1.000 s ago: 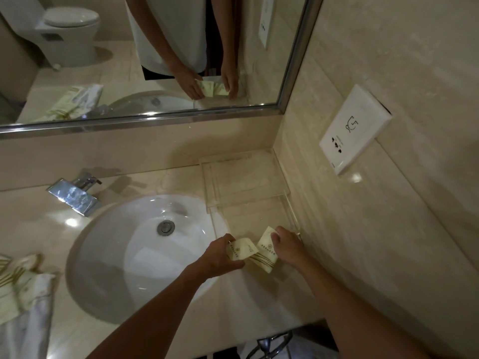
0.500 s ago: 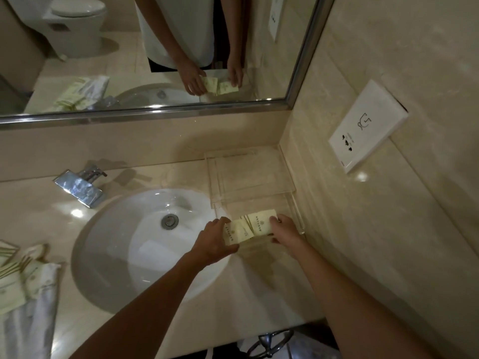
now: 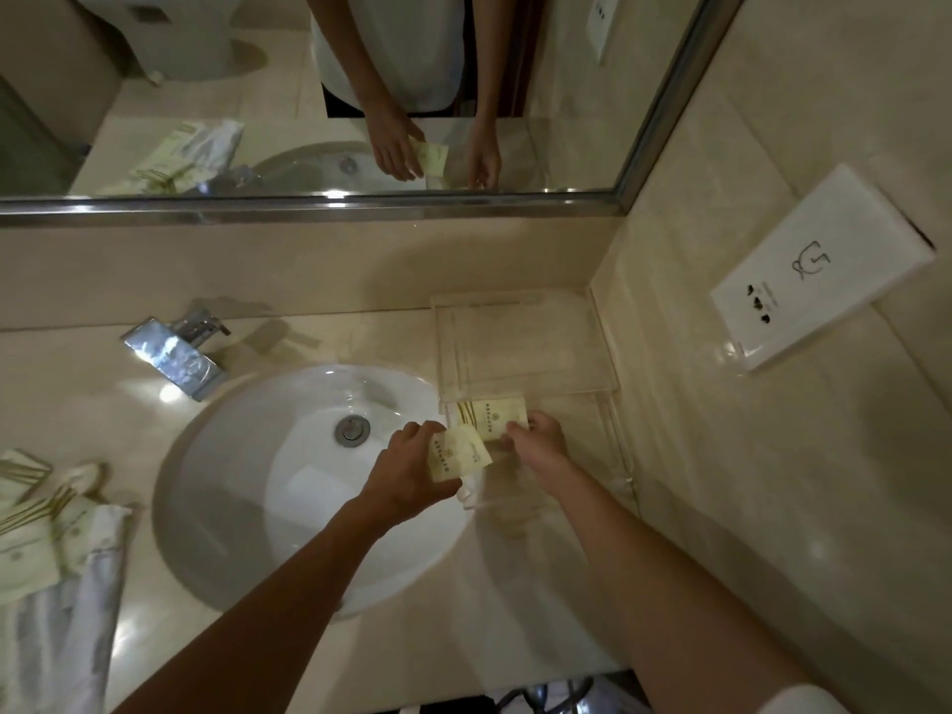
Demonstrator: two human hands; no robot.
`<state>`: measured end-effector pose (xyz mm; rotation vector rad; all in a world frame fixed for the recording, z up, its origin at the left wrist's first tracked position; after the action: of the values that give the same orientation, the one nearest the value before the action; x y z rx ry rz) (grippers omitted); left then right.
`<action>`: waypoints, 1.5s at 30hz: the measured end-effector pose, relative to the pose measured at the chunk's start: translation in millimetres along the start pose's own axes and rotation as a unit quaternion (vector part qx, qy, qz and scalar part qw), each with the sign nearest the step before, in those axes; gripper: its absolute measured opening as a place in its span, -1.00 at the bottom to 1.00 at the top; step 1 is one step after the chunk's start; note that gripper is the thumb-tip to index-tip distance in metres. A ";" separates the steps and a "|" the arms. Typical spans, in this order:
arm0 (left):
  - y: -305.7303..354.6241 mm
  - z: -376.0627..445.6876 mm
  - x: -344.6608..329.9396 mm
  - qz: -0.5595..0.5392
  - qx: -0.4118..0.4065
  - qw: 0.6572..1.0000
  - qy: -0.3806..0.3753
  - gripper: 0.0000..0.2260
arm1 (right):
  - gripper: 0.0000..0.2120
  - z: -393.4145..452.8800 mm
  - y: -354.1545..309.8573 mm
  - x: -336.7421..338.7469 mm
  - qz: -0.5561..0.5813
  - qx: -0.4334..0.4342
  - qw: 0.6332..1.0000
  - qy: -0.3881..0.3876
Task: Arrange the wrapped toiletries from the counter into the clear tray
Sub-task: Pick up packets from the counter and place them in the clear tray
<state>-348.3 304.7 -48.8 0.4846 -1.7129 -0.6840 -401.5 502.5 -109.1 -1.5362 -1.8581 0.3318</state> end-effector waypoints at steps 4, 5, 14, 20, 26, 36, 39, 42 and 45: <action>2.4 1.5 -0.1 0.004 -0.001 1.000 0.001 -0.40 | -0.70 -9.8 -12.9 8.0 -0.083 0.065 0.994 0.036; 3.9 2.5 -0.5 0.009 -0.003 1.000 -0.001 -0.39 | -0.69 -12.9 -15.1 10.4 -0.115 0.087 0.988 0.047; 20.7 13.9 -9.5 0.048 -0.022 0.999 -0.004 -0.35 | -0.81 -22.6 1.3 30.0 -0.072 0.056 0.996 0.014; 31.9 24.0 -26.6 0.102 -0.047 0.993 -0.024 -0.30 | -0.83 -36.3 25.5 5.6 -0.062 0.027 0.979 -0.193; 25.6 27.8 -28.4 0.132 -0.039 0.990 0.001 -0.26 | -0.91 -19.9 24.3 21.6 -0.028 0.017 0.992 -0.125; 11.5 37.7 -34.7 0.183 -0.020 0.983 0.006 -0.47 | -0.84 5.1 12.7 19.5 -0.010 0.011 0.999 -0.034; 11.1 41.6 -36.7 0.194 -0.017 0.981 0.010 -0.54 | -0.80 8.6 6.8 17.9 -0.022 0.038 0.999 -0.001; 12.5 46.5 -35.8 0.196 -0.017 0.980 0.018 -0.61 | -0.75 8.0 0.2 14.3 -0.080 0.074 0.994 0.016; 12.1 49.2 -32.4 0.213 -0.010 0.977 0.028 -0.70 | -0.76 5.5 -3.7 11.7 -0.128 0.091 0.987 0.033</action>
<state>-387.6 343.8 -72.0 0.1113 -1.6825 -0.3728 -408.6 513.7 -106.9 -1.1581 -1.8893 0.3170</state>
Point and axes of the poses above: each hand's wrist, its own z-axis towards the middle knuckle, its own x-axis out of the back of the hand, y = z × x, the point moved 9 cm from there along z, towards the middle knuckle, and after that the axes turned 10 degrees about -x, right-handed, at the moved point
